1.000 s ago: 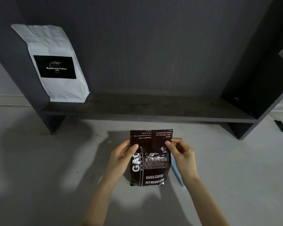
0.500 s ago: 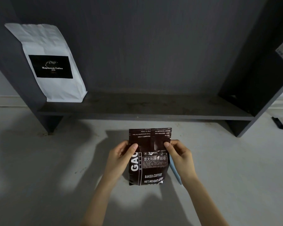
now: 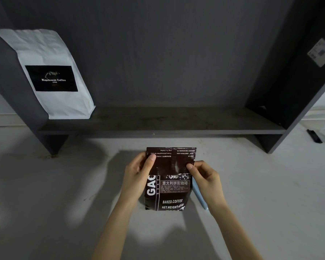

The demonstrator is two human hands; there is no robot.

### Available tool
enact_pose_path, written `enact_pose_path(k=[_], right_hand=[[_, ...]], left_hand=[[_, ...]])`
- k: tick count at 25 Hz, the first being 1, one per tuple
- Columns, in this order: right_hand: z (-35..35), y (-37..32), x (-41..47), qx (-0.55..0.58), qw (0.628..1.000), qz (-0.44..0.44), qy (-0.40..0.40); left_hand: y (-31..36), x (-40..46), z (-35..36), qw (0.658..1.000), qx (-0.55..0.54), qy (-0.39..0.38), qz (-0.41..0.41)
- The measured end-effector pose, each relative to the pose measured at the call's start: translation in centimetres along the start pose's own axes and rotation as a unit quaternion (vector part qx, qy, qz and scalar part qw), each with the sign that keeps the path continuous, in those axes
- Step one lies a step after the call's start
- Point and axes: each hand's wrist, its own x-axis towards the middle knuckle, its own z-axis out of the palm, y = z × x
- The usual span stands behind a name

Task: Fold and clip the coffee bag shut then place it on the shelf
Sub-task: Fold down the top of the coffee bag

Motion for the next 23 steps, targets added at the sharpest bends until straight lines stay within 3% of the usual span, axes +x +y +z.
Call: enact_pose_path(k=[8,11,14,17,23], right_hand=[[-0.3,0.3,-0.4,-0.008,0.999,0.032,0.026],[-1.5,1.9,-0.3,-0.201,0.974,0.033,0.102],[-2.4,4.0,-1.1,-0.373,0.922,0.086,0.062],[-2.1,4.6,-1.8,-0.413,0.900,0.131,0.041],[-2.6,5.2,-1.6,-0.423,0.896,0.128,0.042]], left_hand=[[-0.1,-0.1,-0.1,0.999,0.032,0.005,0.019],[-0.2,-0.1,-0.1,1.000,0.019,0.009,0.015],[-0.3,-0.1,-0.1,1.000,0.012,0.009,0.011],[-0.4,-0.2,-0.1,1.000,0.009,0.012,0.009],[-0.2,-0.2,0.0,1.000,0.006,0.023,0.004]])
